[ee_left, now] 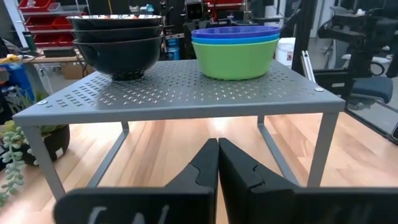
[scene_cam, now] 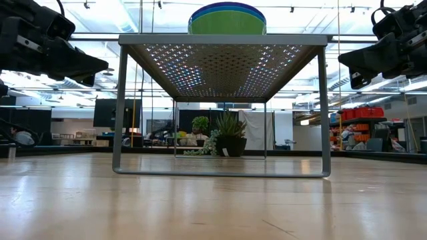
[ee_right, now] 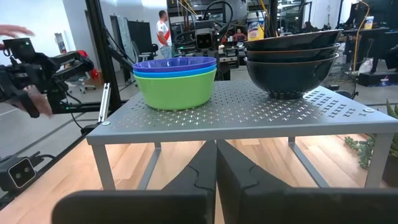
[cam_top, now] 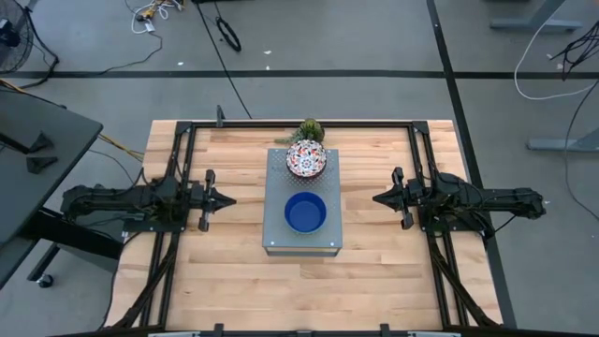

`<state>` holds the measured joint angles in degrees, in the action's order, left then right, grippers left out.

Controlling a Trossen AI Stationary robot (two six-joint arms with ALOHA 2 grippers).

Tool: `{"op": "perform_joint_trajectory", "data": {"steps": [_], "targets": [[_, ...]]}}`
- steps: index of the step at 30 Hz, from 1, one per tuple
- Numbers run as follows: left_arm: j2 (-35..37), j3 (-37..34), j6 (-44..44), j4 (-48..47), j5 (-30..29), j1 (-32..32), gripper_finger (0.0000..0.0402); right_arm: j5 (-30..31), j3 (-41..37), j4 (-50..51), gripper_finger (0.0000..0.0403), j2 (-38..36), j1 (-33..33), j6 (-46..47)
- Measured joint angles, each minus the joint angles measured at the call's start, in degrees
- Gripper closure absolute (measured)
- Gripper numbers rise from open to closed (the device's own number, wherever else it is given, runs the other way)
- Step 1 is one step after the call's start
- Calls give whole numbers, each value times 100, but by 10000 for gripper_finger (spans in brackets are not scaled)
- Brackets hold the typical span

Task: Pick & Place Mini bowls
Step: Return to Home Position

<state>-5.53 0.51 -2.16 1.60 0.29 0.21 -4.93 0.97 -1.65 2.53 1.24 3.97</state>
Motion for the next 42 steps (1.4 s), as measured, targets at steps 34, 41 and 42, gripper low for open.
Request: {"op": "perform_joint_trajectory", "data": {"steps": [34, 41, 42], "targets": [[-5, -8, 5, 224, -6, 0, 383, -1, 0, 0, 392, 1, 1, 0], [-5, -8, 5, 224, -6, 0, 383, 0, 0, 0, 392, 2, 0, -2], [-5, -8, 5, 225, -6, 0, 383, -1, 0, 0, 392, 0, 2, -1]]}}
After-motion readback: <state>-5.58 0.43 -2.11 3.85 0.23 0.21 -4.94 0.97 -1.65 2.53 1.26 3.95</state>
